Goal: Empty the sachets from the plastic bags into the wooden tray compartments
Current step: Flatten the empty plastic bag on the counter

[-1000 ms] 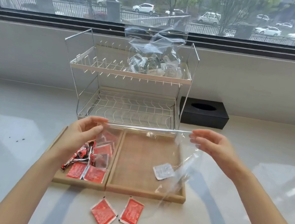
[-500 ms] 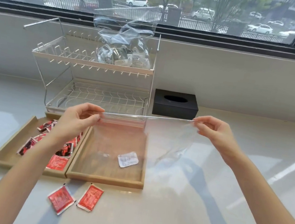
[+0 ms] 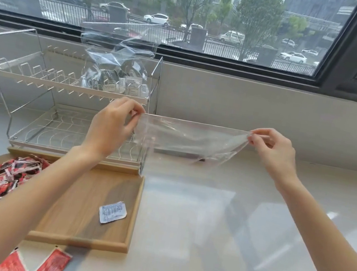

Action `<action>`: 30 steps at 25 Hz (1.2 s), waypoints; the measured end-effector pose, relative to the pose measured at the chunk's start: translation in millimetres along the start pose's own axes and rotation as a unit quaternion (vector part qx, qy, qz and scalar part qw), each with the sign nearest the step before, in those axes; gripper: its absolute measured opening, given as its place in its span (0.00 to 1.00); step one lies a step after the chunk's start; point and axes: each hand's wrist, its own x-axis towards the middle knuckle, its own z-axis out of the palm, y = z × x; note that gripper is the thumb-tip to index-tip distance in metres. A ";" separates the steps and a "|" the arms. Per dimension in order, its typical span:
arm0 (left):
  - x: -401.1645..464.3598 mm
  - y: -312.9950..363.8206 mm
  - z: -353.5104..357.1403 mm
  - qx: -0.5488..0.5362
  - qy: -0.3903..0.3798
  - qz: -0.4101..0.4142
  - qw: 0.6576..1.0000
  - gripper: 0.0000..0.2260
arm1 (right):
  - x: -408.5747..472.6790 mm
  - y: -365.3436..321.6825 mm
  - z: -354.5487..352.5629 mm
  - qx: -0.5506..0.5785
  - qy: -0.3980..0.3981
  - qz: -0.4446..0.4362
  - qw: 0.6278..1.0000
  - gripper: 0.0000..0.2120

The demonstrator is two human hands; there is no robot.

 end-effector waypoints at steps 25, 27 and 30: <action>-152.9 -21.0 148.3 0.190 -0.421 -0.028 0.887 0.17 | -101.4 190.2 75.8 -0.212 -0.180 0.109 0.954 0.12; -147.6 -16.0 151.7 0.216 -0.446 -0.038 0.868 0.19 | -98.7 183.6 78.4 -0.225 -0.209 0.102 0.946 0.14; -140.9 -12.2 158.5 0.195 -0.494 -0.085 0.843 0.23 | -92.7 175.2 83.8 -0.310 -0.269 0.074 0.909 0.20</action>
